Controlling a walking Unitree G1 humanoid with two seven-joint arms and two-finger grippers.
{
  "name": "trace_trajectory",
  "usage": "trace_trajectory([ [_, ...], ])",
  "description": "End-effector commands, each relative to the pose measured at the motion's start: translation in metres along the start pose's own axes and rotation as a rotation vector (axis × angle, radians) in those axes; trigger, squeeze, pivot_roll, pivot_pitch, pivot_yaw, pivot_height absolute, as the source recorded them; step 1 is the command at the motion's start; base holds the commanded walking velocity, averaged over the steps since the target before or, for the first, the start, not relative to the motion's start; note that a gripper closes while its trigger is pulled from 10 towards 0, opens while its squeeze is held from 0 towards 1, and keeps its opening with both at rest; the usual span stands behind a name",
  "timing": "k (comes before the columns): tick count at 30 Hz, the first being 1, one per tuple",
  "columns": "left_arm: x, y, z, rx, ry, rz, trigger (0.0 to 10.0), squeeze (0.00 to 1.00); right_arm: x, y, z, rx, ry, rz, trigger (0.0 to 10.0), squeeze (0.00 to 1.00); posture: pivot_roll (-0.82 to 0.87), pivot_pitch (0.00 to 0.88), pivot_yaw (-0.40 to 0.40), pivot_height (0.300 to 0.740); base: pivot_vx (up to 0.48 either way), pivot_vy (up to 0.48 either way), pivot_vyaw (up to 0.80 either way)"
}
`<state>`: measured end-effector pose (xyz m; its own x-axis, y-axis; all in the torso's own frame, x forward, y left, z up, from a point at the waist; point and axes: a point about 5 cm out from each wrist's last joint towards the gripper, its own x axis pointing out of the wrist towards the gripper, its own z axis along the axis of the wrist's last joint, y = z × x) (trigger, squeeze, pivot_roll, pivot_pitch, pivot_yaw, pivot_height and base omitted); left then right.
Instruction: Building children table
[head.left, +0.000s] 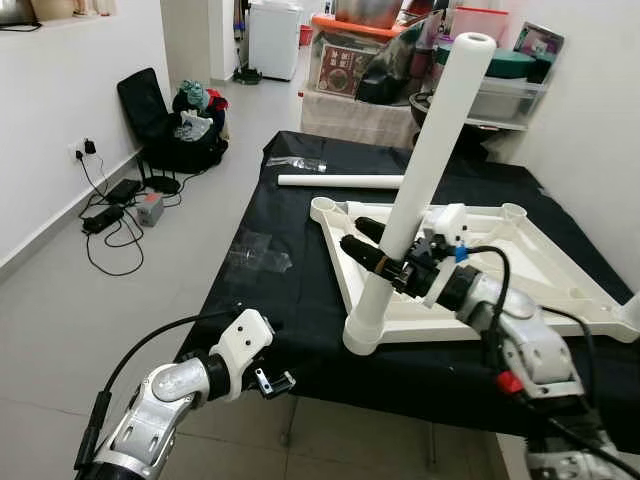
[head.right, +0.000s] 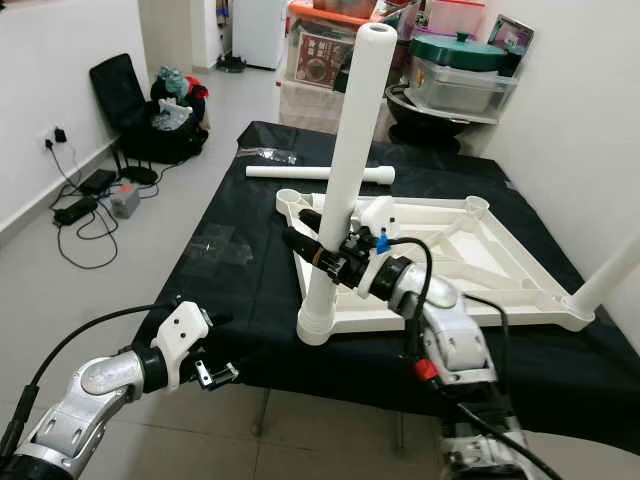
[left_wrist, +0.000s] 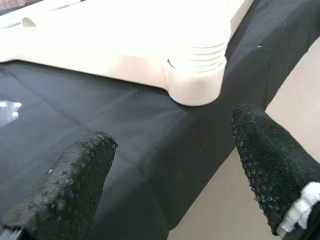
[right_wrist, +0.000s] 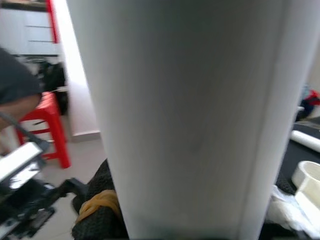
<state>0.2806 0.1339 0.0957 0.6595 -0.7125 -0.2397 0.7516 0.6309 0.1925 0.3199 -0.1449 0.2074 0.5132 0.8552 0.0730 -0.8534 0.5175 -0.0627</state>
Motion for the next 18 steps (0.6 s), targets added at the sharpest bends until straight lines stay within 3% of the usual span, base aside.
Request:
trace_trajectory([
  [1,-0.003,-0.001,-0.004,-0.006,0.011,0.003,10.0,0.00,0.005,0.028,-0.066,0.288,0.228,0.145,3.0,0.00,0.10,0.000,-0.132,0.740,0.000,0.000,0.00],
  [3,-0.005,-0.002,-0.006,-0.008,0.016,0.003,10.0,0.00,0.009,0.027,-0.065,0.286,0.219,0.165,3.3,0.00,0.10,0.000,-0.134,0.740,0.000,0.000,0.00],
  [4,-0.005,-0.003,-0.005,-0.010,0.015,0.003,10.0,0.00,0.011,0.027,-0.065,0.289,0.217,0.179,5.2,0.00,0.11,0.000,-0.136,0.740,0.000,0.000,0.00],
  [5,-0.005,-0.003,-0.005,-0.010,0.015,0.003,10.0,0.00,0.011,0.027,-0.065,0.289,0.217,0.179,5.2,0.00,0.11,0.000,-0.136,0.740,0.000,0.000,0.00],
  [6,-0.005,-0.003,-0.005,-0.011,0.014,0.002,10.0,0.00,0.011,0.029,-0.065,0.297,0.211,0.214,10.0,0.00,0.12,0.000,-0.139,0.740,0.000,0.000,0.00],
  [18,-0.011,-0.004,-0.007,-0.016,0.026,0.007,10.0,0.00,0.018,0.034,-0.057,0.349,0.146,0.373,10.0,0.00,0.14,0.000,-0.160,0.740,0.000,0.000,0.00],
])
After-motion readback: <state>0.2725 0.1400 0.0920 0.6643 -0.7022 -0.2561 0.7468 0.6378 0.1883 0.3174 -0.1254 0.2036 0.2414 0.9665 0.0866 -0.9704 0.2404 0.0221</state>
